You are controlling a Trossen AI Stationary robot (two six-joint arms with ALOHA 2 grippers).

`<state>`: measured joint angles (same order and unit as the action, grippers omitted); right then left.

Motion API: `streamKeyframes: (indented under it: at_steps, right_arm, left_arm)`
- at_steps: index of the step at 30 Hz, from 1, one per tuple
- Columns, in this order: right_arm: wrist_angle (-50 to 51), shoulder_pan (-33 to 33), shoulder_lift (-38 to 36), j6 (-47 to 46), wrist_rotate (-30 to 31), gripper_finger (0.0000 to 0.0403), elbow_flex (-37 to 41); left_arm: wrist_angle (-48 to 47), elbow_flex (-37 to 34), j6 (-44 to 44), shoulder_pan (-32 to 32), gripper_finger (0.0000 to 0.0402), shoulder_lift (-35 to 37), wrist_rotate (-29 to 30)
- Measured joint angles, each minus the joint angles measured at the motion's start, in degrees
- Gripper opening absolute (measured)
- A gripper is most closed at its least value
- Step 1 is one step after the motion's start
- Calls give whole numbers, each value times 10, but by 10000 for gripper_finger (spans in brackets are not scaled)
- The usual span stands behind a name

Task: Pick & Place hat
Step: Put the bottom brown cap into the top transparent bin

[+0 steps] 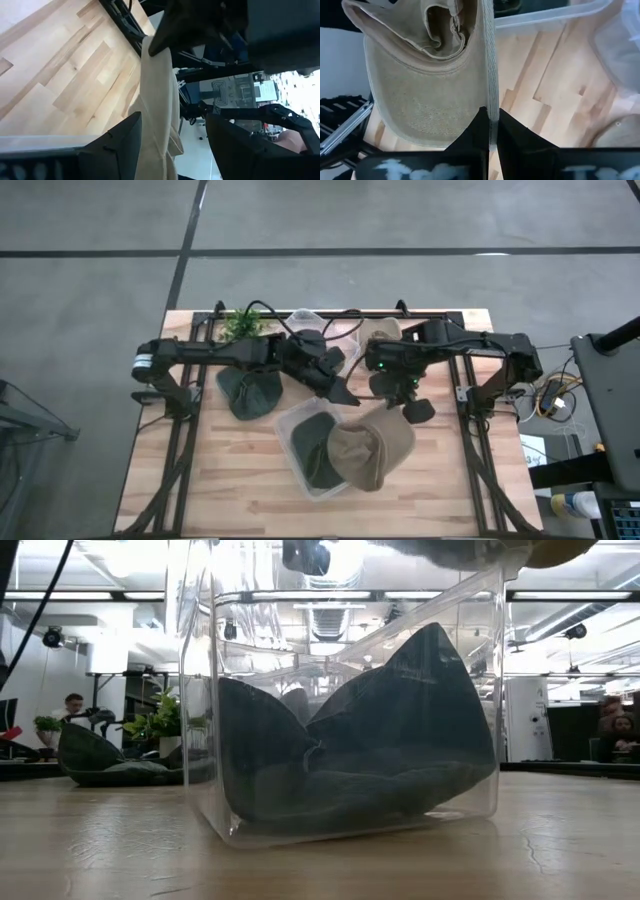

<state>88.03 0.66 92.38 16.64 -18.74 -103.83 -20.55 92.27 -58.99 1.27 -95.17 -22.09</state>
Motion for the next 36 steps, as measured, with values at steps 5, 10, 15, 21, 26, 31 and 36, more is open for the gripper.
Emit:
streamKeyframes:
  at_steps: [5,10,15,21,26,31,36]
  right_arm:
    - [-5,-21,-5,-4,0,8,-1]
    - [-17,-40,-6,-17,-28,8,-8]
    - [-18,-50,-5,-19,-44,8,-10]
    - [-20,-51,-5,-16,-58,8,-10]
    - [-27,-51,-4,-12,-57,8,-9]
    - [-38,-51,-4,-13,-57,8,-11]
    - [-46,-51,-4,-12,-64,8,-22]
  left_arm:
    - [-2,0,4,-9,213,-3,33]
    - [-2,0,5,-14,213,-3,55]
    - [-4,0,9,-16,213,-3,59]
    - [-42,0,9,-16,197,-3,63]
    - [-45,0,8,-16,156,-3,66]
    - [-47,0,8,-16,86,-3,54]
    - [-45,0,17,-16,47,-3,45]
